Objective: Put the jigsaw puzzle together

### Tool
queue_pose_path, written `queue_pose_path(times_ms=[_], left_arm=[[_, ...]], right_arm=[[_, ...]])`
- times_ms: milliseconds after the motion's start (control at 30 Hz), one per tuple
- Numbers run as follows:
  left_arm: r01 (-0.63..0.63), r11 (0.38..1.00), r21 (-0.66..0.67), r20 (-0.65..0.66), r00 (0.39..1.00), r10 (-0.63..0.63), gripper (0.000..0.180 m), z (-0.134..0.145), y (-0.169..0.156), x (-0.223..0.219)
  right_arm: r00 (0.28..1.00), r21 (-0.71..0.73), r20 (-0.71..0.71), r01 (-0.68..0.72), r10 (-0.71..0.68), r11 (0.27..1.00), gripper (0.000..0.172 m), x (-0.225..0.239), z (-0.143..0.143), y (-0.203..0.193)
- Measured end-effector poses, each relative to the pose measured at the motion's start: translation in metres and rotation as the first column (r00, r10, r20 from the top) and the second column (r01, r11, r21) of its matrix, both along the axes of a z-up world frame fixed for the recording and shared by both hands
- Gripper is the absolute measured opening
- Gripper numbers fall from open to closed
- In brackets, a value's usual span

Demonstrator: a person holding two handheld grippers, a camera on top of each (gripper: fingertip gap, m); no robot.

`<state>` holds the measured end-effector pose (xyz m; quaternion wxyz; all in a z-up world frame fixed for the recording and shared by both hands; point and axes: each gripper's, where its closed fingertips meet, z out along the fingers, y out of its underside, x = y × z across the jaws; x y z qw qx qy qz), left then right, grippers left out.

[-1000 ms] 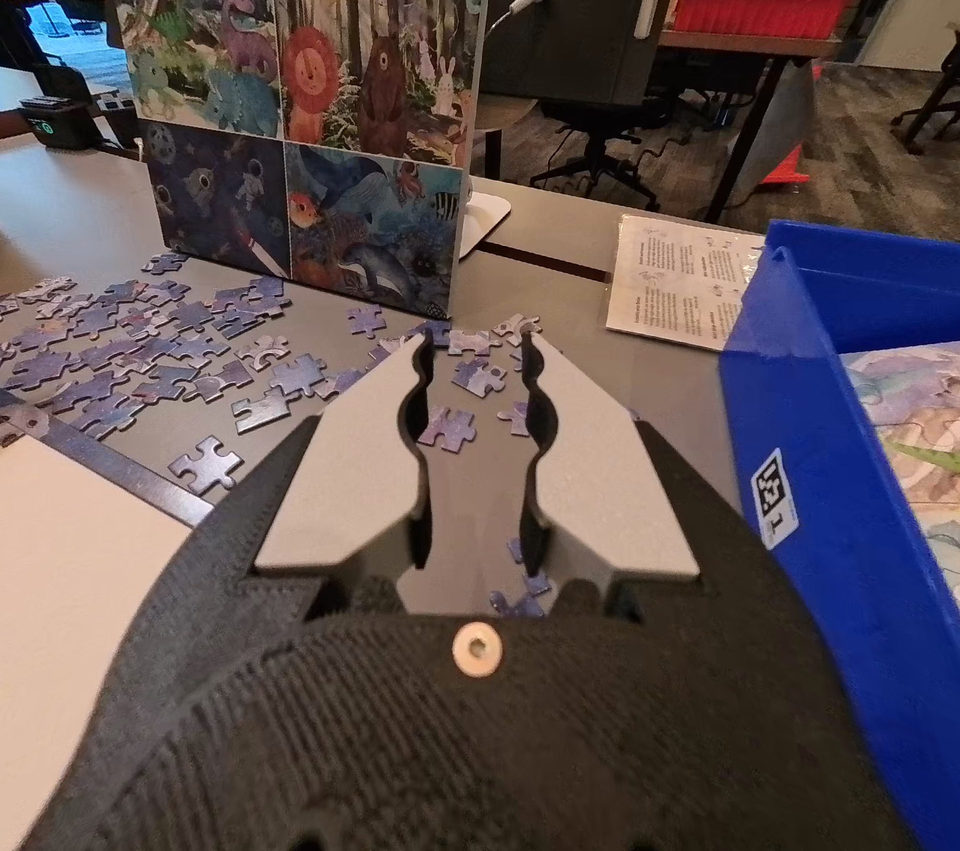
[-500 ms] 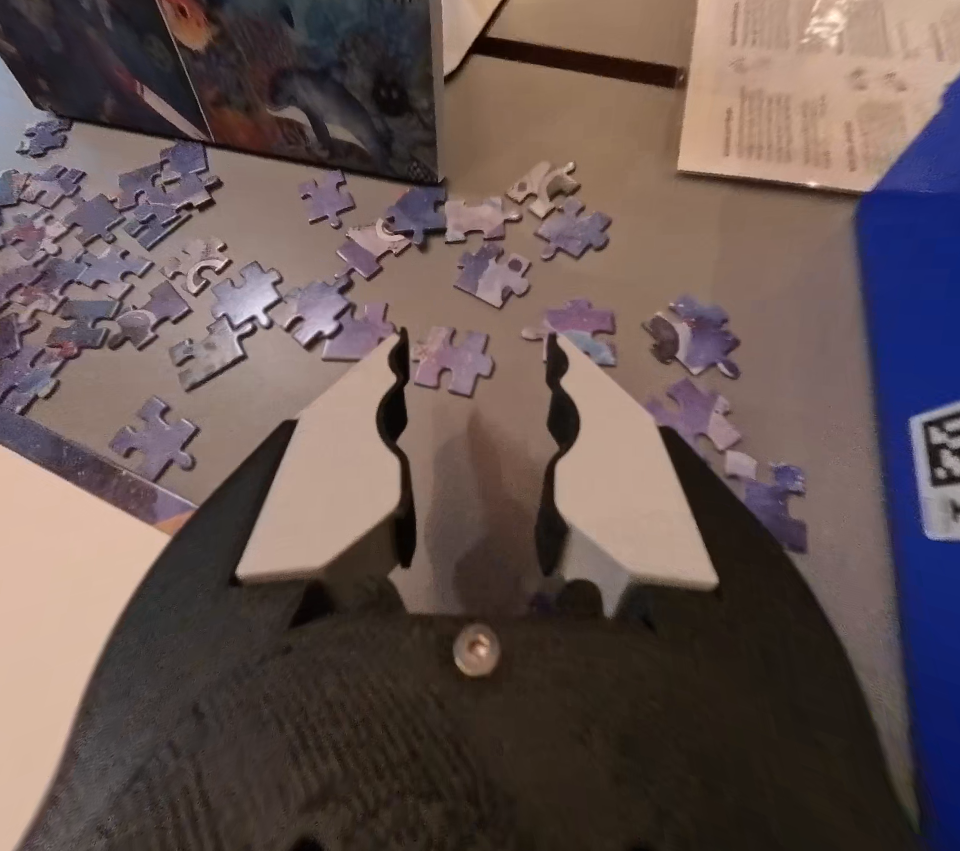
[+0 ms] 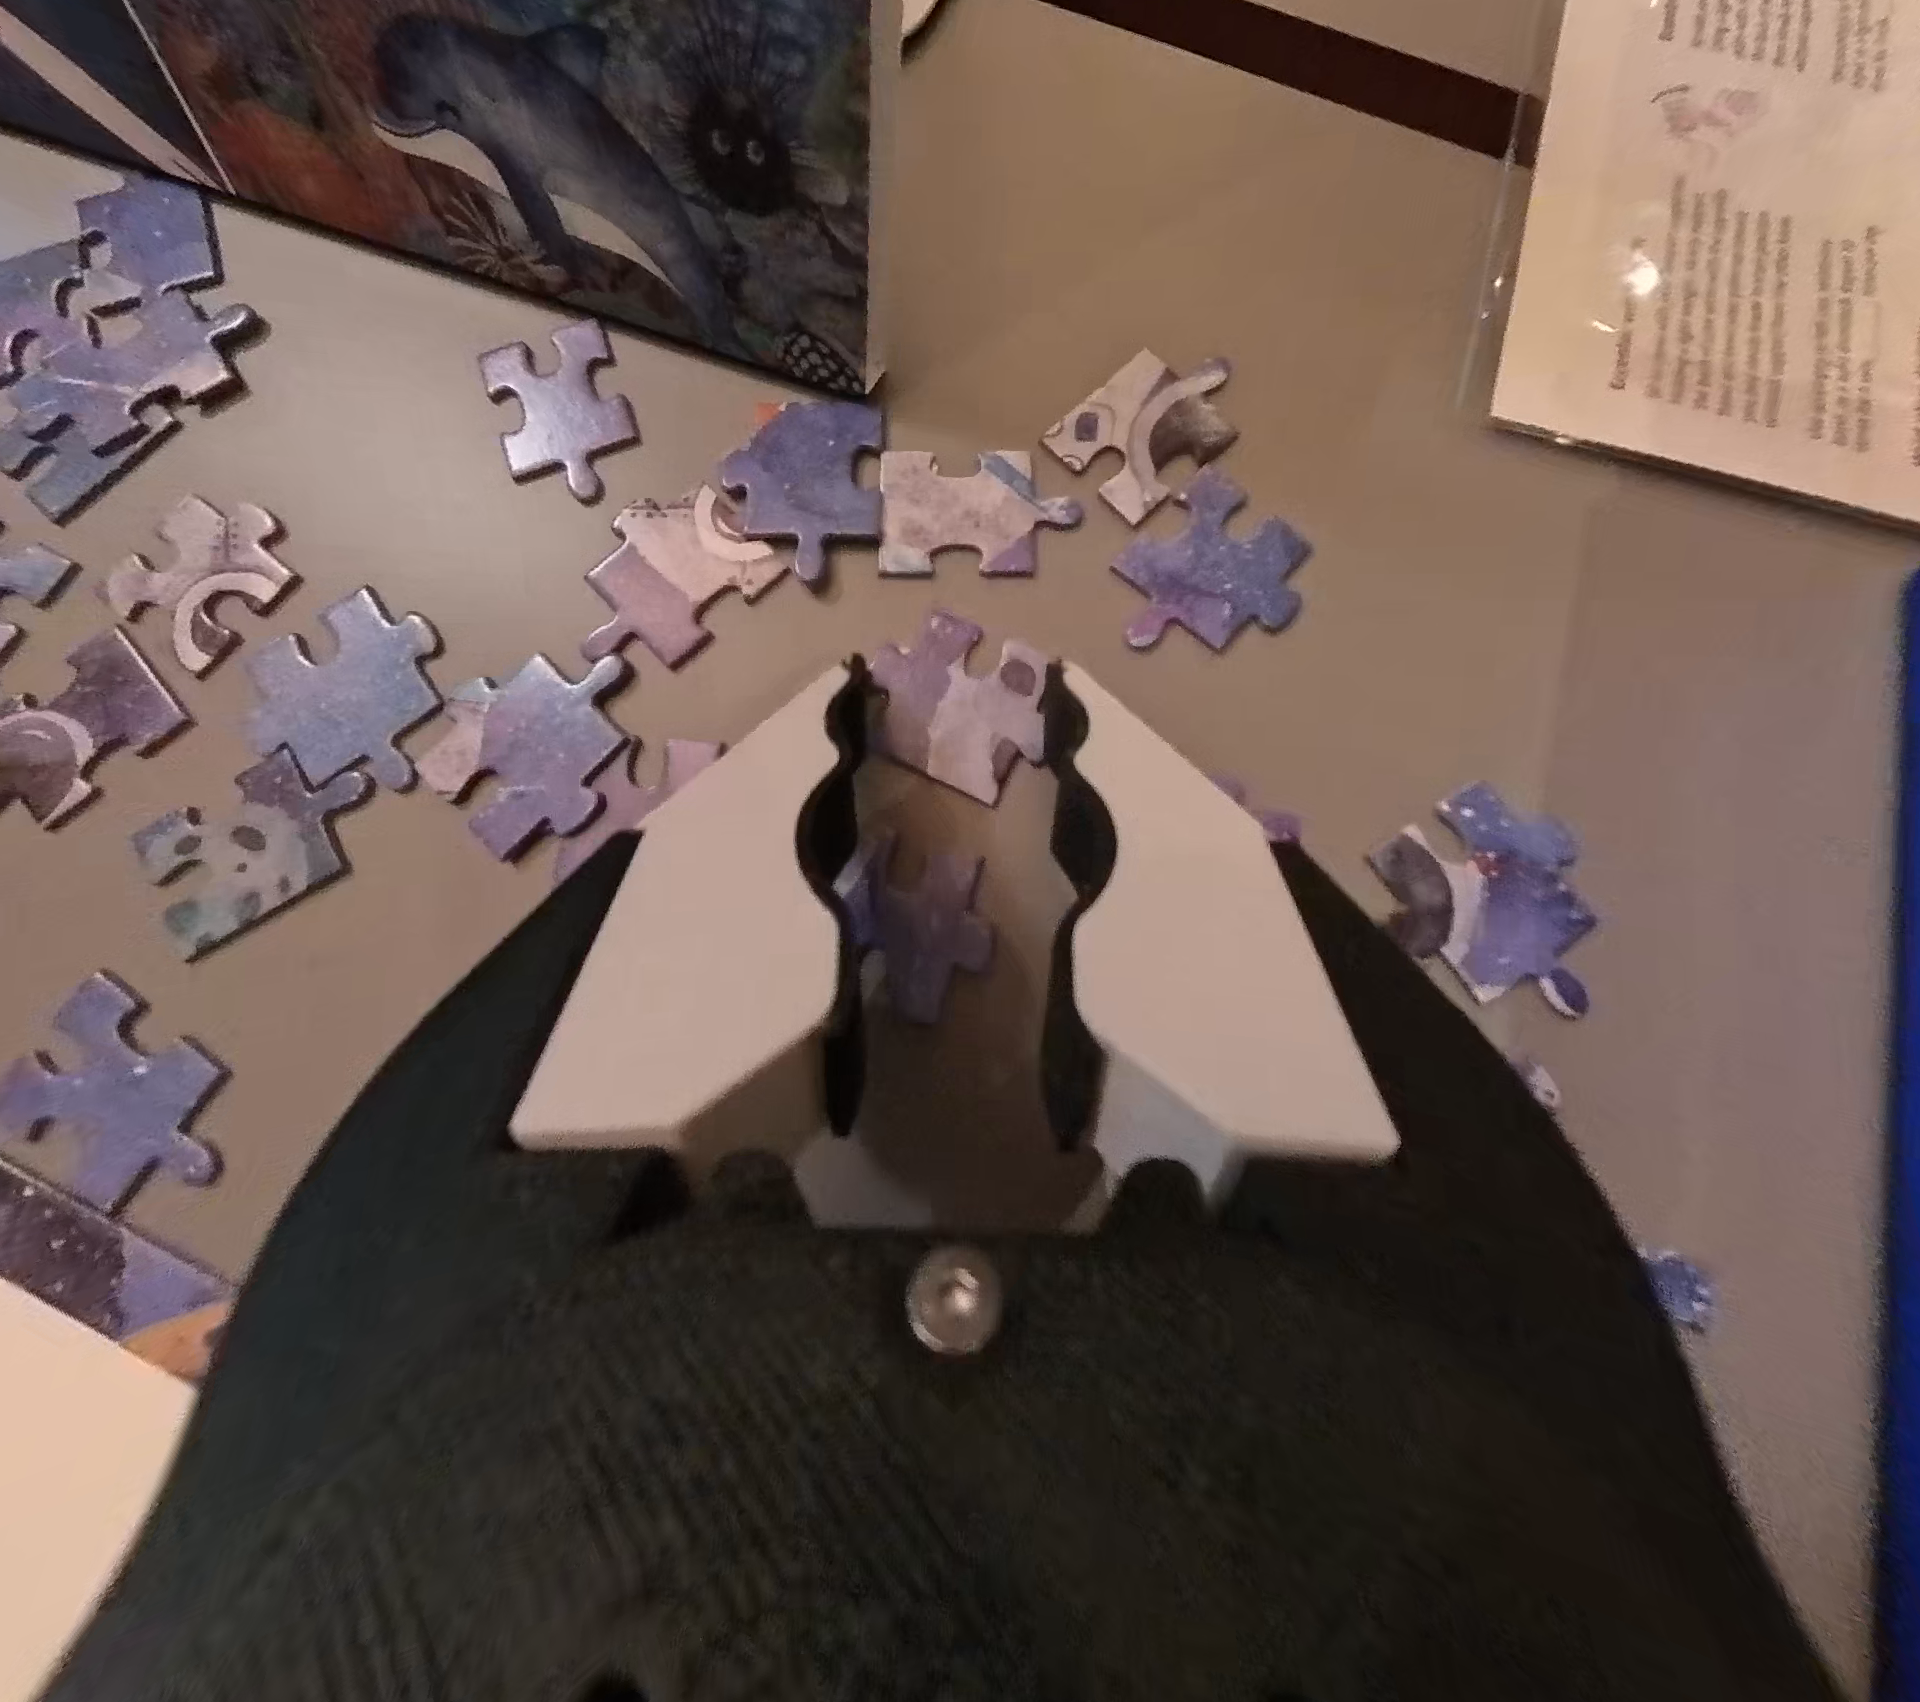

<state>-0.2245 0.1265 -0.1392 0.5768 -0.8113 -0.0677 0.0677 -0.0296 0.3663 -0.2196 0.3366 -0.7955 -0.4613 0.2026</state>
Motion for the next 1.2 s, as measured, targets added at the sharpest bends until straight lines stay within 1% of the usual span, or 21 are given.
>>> queue_pose_path(times_ms=[67, 100, 133, 167, 200, 233, 300, 367, 400, 467, 533, 600, 633, 800, 900, 1033, 1067, 1100, 1133, 1200], left_arm=[[0.003, 1.0, -0.012, -0.03, 1.0, -0.004, 0.009, -0.002, 0.001, 0.002], [0.01, 1.0, -0.02, -0.04, 0.999, -0.011, 0.01, -0.004, 0.001, 0.004], [0.022, 0.999, -0.024, -0.039, 0.999, -0.023, 0.01, -0.006, 0.002, 0.008], [0.037, 0.999, -0.025, -0.027, 0.999, -0.038, 0.01, -0.007, 0.003, 0.012], [0.056, 0.998, -0.022, -0.003, 0.998, -0.056, 0.011, -0.009, 0.004, 0.017], [0.074, 0.997, -0.018, 0.028, 0.997, -0.074, 0.011, -0.011, 0.005, 0.021], [0.095, 0.995, -0.014, 0.072, 0.993, -0.094, 0.013, -0.014, 0.005, 0.027], [0.095, 0.995, -0.01, 0.08, 0.992, -0.094, 0.013, -0.014, 0.005, 0.029], [0.095, 0.995, -0.007, 0.08, 0.992, -0.094, 0.013, -0.014, 0.004, 0.03], [0.1, 0.995, -0.008, 0.082, 0.992, -0.099, 0.012, -0.015, 0.004, 0.032], [0.105, 0.994, -0.015, 0.082, 0.991, -0.103, 0.013, -0.017, 0.004, 0.034], [0.105, 0.994, -0.02, 0.077, 0.992, -0.103, 0.012, -0.018, 0.003, 0.035], [0.106, 0.994, -0.019, 0.077, 0.992, -0.104, 0.012, -0.018, 0.003, 0.035], [0.115, 0.993, -0.01, 0.093, 0.989, -0.114, 0.012, -0.017, 0.003, 0.037], [0.114, 0.993, -0.015, 0.085, 0.99, -0.112, 0.012, -0.018, 0.003, 0.037], [0.109, 0.994, -0.016, 0.082, 0.991, -0.107, 0.012, -0.019, 0.003, 0.036], [0.107, 0.994, -0.015, 0.082, 0.991, -0.106, 0.012, -0.018, 0.003, 0.035], [0.105, 0.994, -0.014, 0.082, 0.991, -0.104, 0.012, -0.018, 0.002, 0.034], [0.103, 0.995, -0.012, 0.082, 0.991, -0.101, 0.012, -0.018, 0.002, 0.034], [0.1, 0.995, -0.01, 0.084, 0.992, -0.098, 0.012, -0.018, 0.001, 0.033]], right_arm=[[0.999, -0.012, -0.033, -0.032, 0.032, 0.999, 0.032, -0.001, 0.004, -0.006], [0.995, -0.01, -0.074, -0.061, 0.06, 0.998, 0.014, -0.004, 0.01, -0.011], [0.987, -0.002, -0.122, -0.101, 0.1, 0.995, 0.002, -0.009, 0.018, -0.019], [0.974, 0.01, -0.163, -0.157, 0.156, 0.988, 0.0, -0.013, 0.026, -0.03], [0.959, 0.029, -0.188, -0.21, 0.212, 0.977, 0.004, -0.017, 0.035, -0.043], [0.949, 0.055, -0.19, -0.244, 0.25, 0.968, 0.004, -0.019, 0.04, -0.052], [0.952, 0.125, -0.134, -0.259, 0.275, 0.958, 0.005, -0.017, 0.044, -0.059], [0.972, 0.2, -0.08, -0.201, 0.22, 0.959, 0.004, -0.011, 0.042, -0.047], [0.982, 0.213, -0.069, -0.156, 0.174, 0.964, 0.005, -0.006, 0.039, -0.036], [0.997, 0.174, -0.04, -0.054, 0.062, 0.983, 0.013, 0.009, 0.025, -0.013], [1.0, 0.088, -0.016, 0.028, -0.027, 0.996, 0.025, 0.022, 0.008, 0.002], [0.998, 0.006, -0.045, 0.055, -0.054, 0.998, 0.034, 0.022, 0.001, 0.002], [0.997, -0.01, -0.06, 0.057, -0.057, 0.998, 0.036, 0.019, 0.001, 0.002], [0.994, 0.001, -0.045, 0.097, -0.097, 0.995, 0.04, 0.012, -0.007, 0.009], [0.994, 0.028, -0.027, 0.109, -0.108, 0.994, 0.035, 0.009, -0.008, 0.016], [0.997, 0.017, -0.032, 0.066, -0.065, 0.998, 0.031, 0.005, -0.007, 0.015], [0.998, 0.007, -0.054, 0.043, -0.043, 0.999, 0.025, 0.004, -0.005, 0.012], [0.995, -0.002, -0.094, 0.026, -0.026, 1.0, 0.024, 0.004, 0.001, 0.009], [0.991, -0.005, -0.135, 0.021, -0.022, 1.0, 0.006, 0.005, 0.009, 0.009], [0.981, 0.002, -0.19, 0.024, -0.023, 1.0, 0.008, 0.014, 0.025, 0.01]])
